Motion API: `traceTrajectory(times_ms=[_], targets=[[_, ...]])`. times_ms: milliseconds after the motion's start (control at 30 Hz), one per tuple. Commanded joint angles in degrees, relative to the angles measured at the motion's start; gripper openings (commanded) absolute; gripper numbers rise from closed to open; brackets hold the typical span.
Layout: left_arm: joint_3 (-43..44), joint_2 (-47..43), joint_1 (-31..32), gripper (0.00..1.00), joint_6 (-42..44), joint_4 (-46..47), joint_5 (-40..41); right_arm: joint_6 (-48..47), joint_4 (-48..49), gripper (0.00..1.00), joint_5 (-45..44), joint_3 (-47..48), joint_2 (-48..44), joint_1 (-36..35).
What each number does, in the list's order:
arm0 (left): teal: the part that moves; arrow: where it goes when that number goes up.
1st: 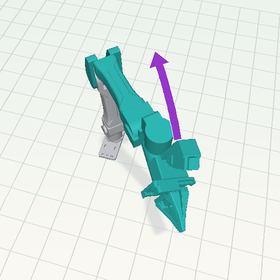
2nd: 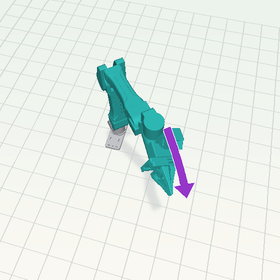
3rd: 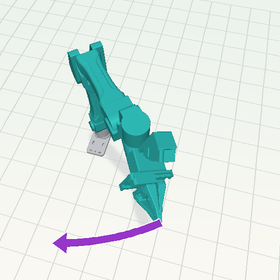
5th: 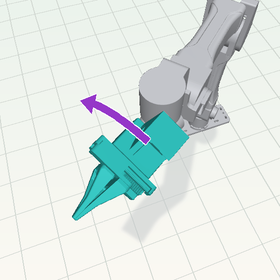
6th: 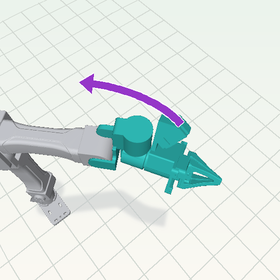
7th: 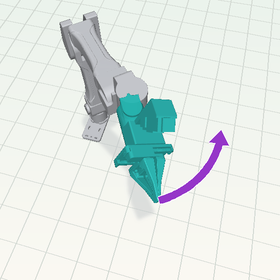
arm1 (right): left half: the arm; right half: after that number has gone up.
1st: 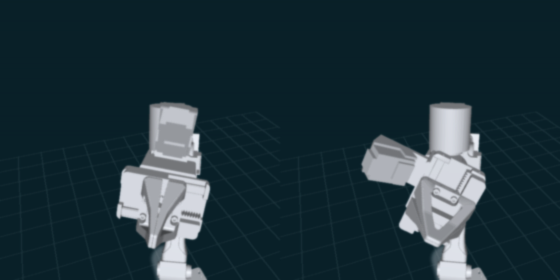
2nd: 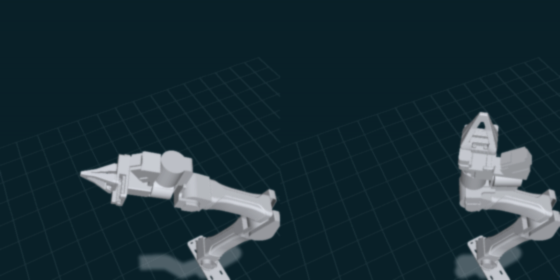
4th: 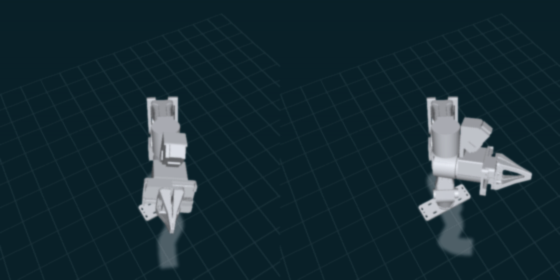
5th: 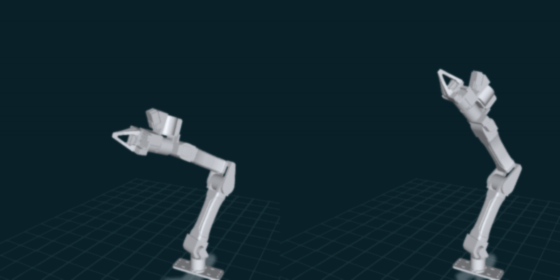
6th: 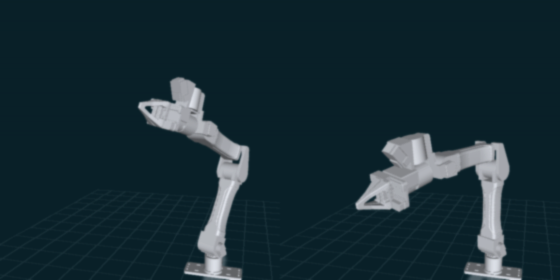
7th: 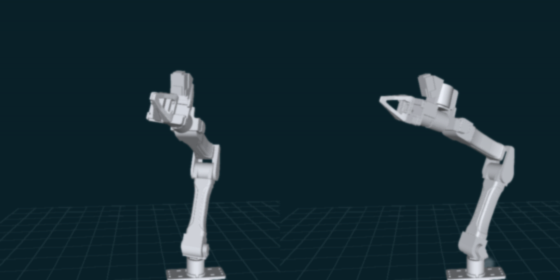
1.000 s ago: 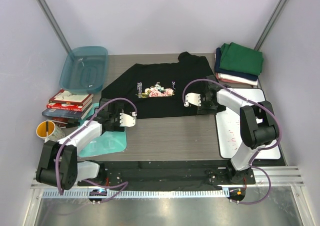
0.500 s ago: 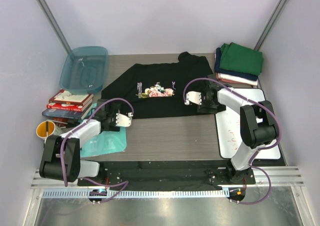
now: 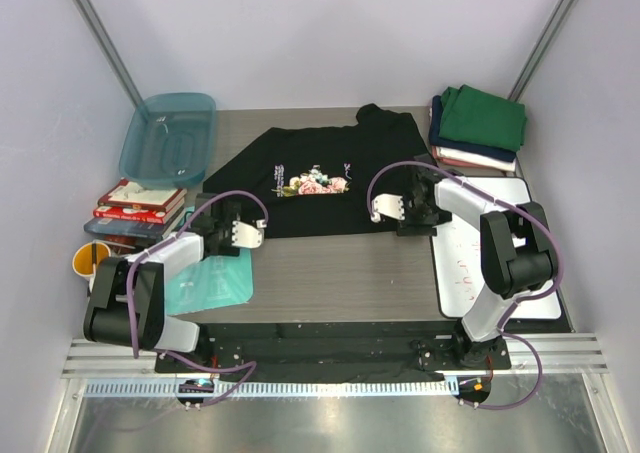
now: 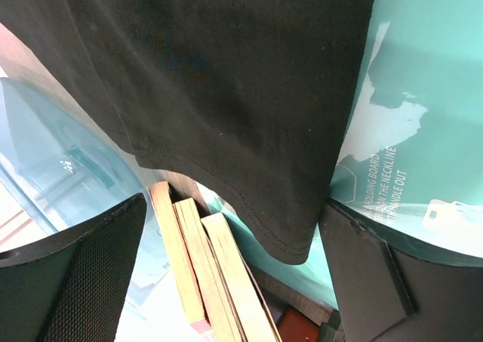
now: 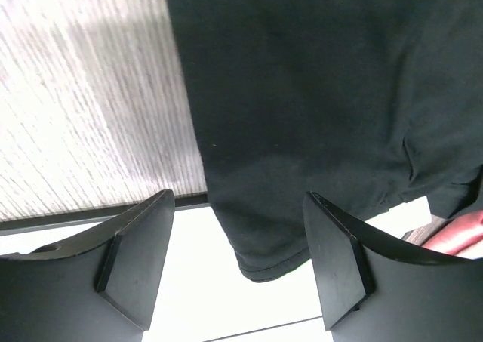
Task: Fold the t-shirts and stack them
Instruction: Fold the flattened tshirt in 1/3 of the way
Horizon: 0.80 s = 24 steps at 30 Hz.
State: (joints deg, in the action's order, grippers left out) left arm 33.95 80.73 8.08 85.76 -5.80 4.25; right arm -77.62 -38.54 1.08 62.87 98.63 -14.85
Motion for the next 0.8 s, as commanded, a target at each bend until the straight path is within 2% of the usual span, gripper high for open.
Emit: traceTrajectory(times_ms=[0,133,233,333,400,500,533,567,767], targets=[[0.15,2.24,-0.61,0.95,-0.50,-2.99,-3.02,-2.53,2.13,0.74,0.50,-2.04,-3.09,-0.70],[0.85,2.94,-0.61,0.91,-0.33,-2.99,-3.20,-1.04,9.53,0.74,-0.82,-4.95,-0.81,-0.88],[1.55,3.64,-0.61,0.82,-0.50,-3.16,-3.11,-0.16,11.82,0.73,-0.82,-3.99,1.38,-0.97],[1.99,4.43,-0.52,0.72,-0.41,-3.07,-3.20,-0.77,16.03,0.70,-3.28,-4.77,3.14,-0.97],[2.34,5.05,-0.60,0.58,-0.50,-3.16,-3.63,-1.30,18.84,0.67,-4.24,-5.12,4.20,-0.88],[3.40,5.84,-0.61,0.11,-0.68,-3.07,-3.72,-1.21,19.91,0.34,-5.21,-3.21,6.22,-0.88],[4.27,5.93,-0.61,0.00,-1.46,-2.64,-3.64,-0.17,19.91,0.08,-5.65,-2.41,6.66,-0.97],[4.89,5.93,-0.61,0.00,-2.25,-2.37,-3.64,0.36,19.82,0.01,-6.09,-1.45,7.19,-0.97],[15.60,4.70,-0.69,0.00,-6.56,-1.93,-3.64,1.16,13.86,0.01,-5.65,8.66,3.77,-0.53]])
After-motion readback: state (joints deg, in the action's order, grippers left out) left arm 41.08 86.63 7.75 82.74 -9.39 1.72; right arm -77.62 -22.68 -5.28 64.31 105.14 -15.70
